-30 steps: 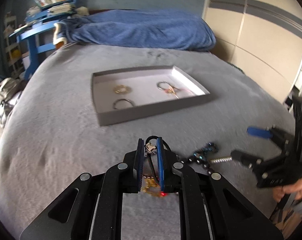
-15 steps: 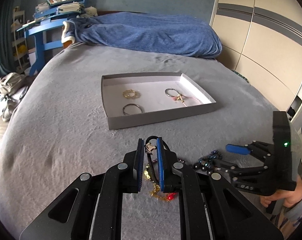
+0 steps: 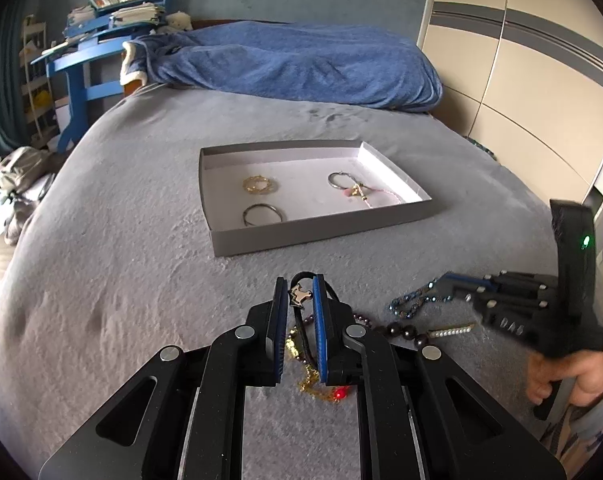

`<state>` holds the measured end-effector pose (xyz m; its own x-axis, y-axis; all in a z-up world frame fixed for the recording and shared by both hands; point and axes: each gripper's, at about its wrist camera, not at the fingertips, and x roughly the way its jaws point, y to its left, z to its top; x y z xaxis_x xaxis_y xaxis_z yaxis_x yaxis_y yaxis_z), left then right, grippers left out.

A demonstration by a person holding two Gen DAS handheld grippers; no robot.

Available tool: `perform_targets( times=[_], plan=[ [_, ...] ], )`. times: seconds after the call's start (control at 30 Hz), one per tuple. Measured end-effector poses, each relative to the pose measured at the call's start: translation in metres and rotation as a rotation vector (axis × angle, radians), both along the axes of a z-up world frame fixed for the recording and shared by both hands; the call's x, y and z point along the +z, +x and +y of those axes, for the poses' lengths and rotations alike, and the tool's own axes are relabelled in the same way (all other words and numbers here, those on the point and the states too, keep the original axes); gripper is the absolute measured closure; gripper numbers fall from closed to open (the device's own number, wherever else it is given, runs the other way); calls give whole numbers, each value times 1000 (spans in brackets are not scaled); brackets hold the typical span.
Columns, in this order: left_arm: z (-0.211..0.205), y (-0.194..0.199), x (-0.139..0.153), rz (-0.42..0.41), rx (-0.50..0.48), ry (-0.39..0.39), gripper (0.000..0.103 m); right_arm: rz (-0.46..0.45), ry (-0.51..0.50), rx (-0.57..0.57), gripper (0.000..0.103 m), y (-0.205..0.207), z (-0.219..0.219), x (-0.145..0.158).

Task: Organize jewelry
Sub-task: 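Grasp the dark blue beaded bracelet with the right tool, then carry the hair ties and blue bracelet into the tray, open both tools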

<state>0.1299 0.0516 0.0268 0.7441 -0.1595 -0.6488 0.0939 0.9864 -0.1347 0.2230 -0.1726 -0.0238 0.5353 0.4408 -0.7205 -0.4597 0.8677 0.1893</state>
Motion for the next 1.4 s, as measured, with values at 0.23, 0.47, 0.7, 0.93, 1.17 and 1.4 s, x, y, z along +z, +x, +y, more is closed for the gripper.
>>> perform_targets(
  times=[0.23,0.47,0.7,0.93,1.17,1.4],
  plan=[
    [-1,5,7,-17,-18,15,90,-19,102,-54,96,6,-20,22],
    [-2,17,13,-26,-28,22,90,-60,109,-76,96,14,-25,38],
    [1,30,18,-34,-36,31,90,-82,110,-81,96,22,-23,45],
    [4,53,23,-44,-48,50,90,-106,101,-70,96,35,-14,56],
    [13,81,19,-33,-39,28,90,-154,109,-35,96,53,1,79],
    [13,101,18,-34,-45,26,90,-172,109,-17,96,74,18,89]
  ],
)
